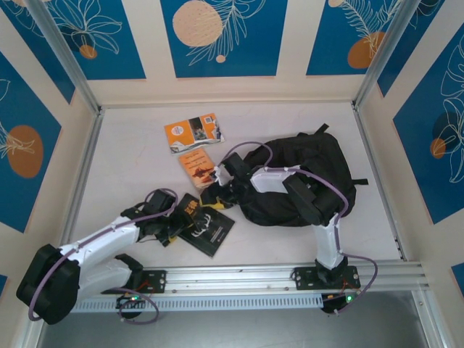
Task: Pack the student bag
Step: Pick up the book from the bottom-center of the table.
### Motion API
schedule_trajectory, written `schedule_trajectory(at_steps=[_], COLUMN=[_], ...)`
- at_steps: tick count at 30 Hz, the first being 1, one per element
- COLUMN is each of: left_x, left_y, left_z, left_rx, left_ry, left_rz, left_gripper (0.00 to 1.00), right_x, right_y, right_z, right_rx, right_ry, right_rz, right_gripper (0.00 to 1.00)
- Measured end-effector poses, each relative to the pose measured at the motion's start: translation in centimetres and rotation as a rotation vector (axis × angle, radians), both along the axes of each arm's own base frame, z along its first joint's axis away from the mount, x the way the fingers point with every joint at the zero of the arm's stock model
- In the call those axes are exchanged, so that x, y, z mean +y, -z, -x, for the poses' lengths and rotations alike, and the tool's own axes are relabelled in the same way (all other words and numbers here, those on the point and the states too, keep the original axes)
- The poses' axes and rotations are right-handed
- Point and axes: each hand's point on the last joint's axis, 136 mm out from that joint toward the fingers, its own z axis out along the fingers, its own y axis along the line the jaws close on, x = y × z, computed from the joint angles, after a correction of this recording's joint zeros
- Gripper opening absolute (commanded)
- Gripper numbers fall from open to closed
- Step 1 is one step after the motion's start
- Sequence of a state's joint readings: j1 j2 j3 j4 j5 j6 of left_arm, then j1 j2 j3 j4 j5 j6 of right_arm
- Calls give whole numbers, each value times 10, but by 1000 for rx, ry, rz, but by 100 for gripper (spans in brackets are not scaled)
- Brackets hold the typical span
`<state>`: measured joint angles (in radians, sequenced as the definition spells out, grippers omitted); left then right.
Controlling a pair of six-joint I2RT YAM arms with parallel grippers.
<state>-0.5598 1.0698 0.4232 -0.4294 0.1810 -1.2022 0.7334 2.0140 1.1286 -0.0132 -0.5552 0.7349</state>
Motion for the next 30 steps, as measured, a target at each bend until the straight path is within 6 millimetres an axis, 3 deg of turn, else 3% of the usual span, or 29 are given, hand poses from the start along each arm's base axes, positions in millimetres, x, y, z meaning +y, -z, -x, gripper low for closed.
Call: schedule_trajectory(at_steps=[12, 15, 21, 30], left_x=[-1, -2, 2, 0], left_y=[-3, -5, -13, -43], left_z=[0, -1, -5, -11], left_rx=[-15, -20, -73, -194], left_ry=[10, 16, 38, 29], left_rz=[0, 0, -23, 43], left_gripper=[72, 72, 73, 77], right_x=[-1, 2, 0, -19], right_y=[-2, -3, 0, -6], right_z=[10, 16, 19, 25], right_rx=[88, 112, 136, 165], right_ry=[-6, -29, -24, 57], right_rz=[-184, -201, -207, -254], right_gripper=[36, 23, 7, 0])
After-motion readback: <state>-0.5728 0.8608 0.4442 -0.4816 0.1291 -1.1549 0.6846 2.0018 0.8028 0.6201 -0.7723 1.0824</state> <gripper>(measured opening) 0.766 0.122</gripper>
